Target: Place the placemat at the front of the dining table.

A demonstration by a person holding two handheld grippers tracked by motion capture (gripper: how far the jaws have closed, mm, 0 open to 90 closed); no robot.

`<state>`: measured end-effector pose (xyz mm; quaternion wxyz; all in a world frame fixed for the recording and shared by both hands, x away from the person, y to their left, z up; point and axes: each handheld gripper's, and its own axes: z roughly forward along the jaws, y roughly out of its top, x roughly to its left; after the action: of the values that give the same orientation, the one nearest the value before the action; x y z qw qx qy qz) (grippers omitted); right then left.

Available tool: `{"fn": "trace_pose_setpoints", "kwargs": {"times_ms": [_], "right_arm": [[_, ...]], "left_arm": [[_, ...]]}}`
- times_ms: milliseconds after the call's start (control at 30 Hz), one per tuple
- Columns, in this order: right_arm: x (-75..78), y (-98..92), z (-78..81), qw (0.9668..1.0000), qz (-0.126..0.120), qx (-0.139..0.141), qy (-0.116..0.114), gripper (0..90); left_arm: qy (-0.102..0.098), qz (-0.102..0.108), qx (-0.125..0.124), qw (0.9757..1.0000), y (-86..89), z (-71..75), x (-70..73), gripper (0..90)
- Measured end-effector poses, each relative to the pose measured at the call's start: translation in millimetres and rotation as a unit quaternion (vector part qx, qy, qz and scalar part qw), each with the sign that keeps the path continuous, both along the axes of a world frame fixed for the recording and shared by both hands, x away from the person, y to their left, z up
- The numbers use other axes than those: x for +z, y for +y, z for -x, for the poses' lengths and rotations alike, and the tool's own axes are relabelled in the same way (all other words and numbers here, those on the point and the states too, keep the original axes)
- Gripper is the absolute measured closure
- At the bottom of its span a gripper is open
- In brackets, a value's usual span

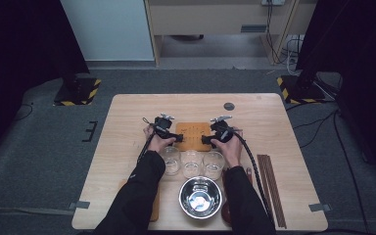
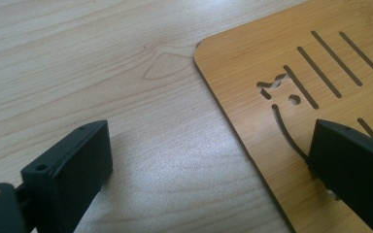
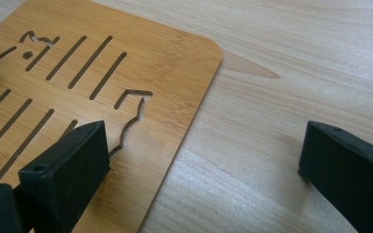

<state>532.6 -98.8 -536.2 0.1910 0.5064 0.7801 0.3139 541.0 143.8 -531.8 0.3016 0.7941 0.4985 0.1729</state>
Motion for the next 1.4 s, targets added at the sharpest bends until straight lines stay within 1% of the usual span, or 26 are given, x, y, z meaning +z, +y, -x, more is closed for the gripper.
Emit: {"fn": "trace_pose_setpoints", "kwargs": {"times_ms": [267, 667, 833, 967, 1167, 1400], "right_arm": [[-1.3, -0.9, -3.6, 1.0, 0.0, -0.003, 0.0, 0.7], [-2.8, -1.7, -5.3, 0.9999, -0.004, -0.007, -0.008, 0.7], [-3.2, -2.1, -4.5, 0.9999, -0.006, -0.005, -0.013, 1.6], [-2.9, -2.1, -4.4, 0.9999, -0.007, -0.004, -0.013, 2.2], [-2.2, -1.1, -3.9, 0.9998, -0.01, -0.003, -0.014, 5.6], [-1.3, -0.6, -3.6, 0.9997, -0.015, -0.003, -0.017, 9.4]], "left_arm": [[-0.006, 0.003, 0.0, 1.0, 0.6, -0.9, -1.2, 1.4], [-0.016, 0.01, -0.004, 0.9998, 2.0, -1.6, -3.0, 1.1], [-0.016, 0.013, -0.001, 0.9998, 1.9, -1.7, -3.1, 1.3], [-0.016, 0.013, 0.001, 0.9998, 1.7, -1.7, -3.2, 1.4], [-0.015, 0.013, 0.005, 0.9998, 2.0, -1.4, -2.2, 3.2], [-0.014, 0.021, 0.008, 0.9996, 3.4, -0.9, -1.5, 5.1]]}}
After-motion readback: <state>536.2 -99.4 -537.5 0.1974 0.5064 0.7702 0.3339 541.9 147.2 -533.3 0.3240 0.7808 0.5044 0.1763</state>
